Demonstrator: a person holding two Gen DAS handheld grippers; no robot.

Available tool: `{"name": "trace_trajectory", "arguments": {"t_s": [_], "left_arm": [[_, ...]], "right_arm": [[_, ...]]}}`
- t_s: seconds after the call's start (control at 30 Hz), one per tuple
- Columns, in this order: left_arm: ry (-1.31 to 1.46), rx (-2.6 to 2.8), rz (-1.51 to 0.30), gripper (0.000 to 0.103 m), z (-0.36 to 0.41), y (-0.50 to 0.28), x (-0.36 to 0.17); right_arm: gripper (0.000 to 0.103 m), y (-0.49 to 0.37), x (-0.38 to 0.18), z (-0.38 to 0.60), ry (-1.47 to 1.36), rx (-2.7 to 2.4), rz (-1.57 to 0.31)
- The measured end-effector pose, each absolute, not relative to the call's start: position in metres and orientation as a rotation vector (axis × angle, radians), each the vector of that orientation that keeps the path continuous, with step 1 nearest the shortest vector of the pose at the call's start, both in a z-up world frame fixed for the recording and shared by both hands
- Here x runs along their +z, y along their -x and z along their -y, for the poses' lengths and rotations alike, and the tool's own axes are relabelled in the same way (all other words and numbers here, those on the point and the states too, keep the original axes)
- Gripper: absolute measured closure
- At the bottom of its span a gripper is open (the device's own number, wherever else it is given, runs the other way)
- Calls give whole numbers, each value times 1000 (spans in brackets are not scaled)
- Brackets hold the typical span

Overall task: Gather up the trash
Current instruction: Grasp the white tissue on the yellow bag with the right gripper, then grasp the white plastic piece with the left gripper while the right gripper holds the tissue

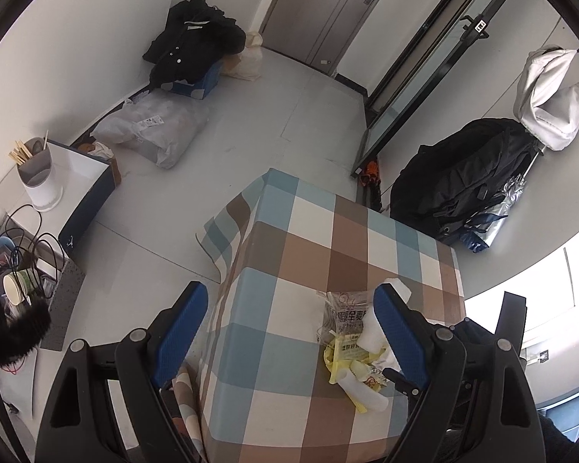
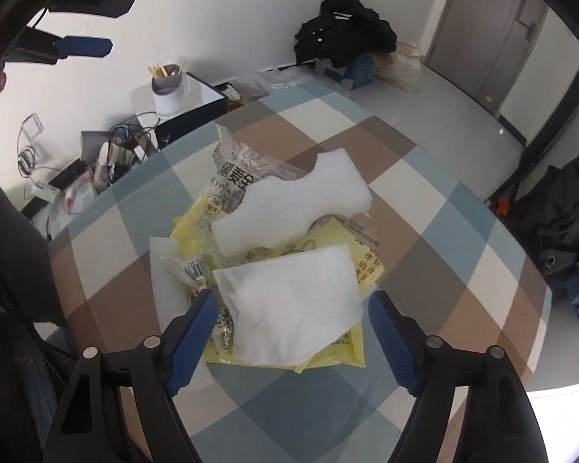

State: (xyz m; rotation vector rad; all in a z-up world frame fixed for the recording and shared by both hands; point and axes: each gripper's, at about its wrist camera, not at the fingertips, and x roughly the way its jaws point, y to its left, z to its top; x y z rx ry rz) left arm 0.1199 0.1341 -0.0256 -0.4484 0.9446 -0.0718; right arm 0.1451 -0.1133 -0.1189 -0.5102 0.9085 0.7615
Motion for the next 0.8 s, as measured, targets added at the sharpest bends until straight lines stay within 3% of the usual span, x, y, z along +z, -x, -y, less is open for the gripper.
{"name": "trace_trajectory", "arguments": {"t_s": [0.17, 0.23, 0.4, 0.47, 0.53, 0.63, 0.8], "left_arm": [[462, -66, -956, 17, -137, -120, -29], [466, -64, -960, 17, -138, -120, -30], [468, -62, -970, 17, -139, -120, -33], [477, -63, -977, 17, -140, -120, -35], [482, -59, -986, 17, -140, -120, -37], [481, -59, -1000, 17, -140, -120, -41], [465, -63, -1024, 17, -134, -118, -46]], "right_arm": [[32, -142, -119, 111, 528, 758, -901], [46, -141, -124, 108, 552, 757, -922], [69, -134, -132, 101, 599, 784, -956], [72, -132, -132, 101, 587, 790, -963], [86, -132, -132, 102, 564, 797, -977], [93, -136, -127, 109, 494, 793, -994], [95, -137, -109, 123, 374, 785, -961]]}}
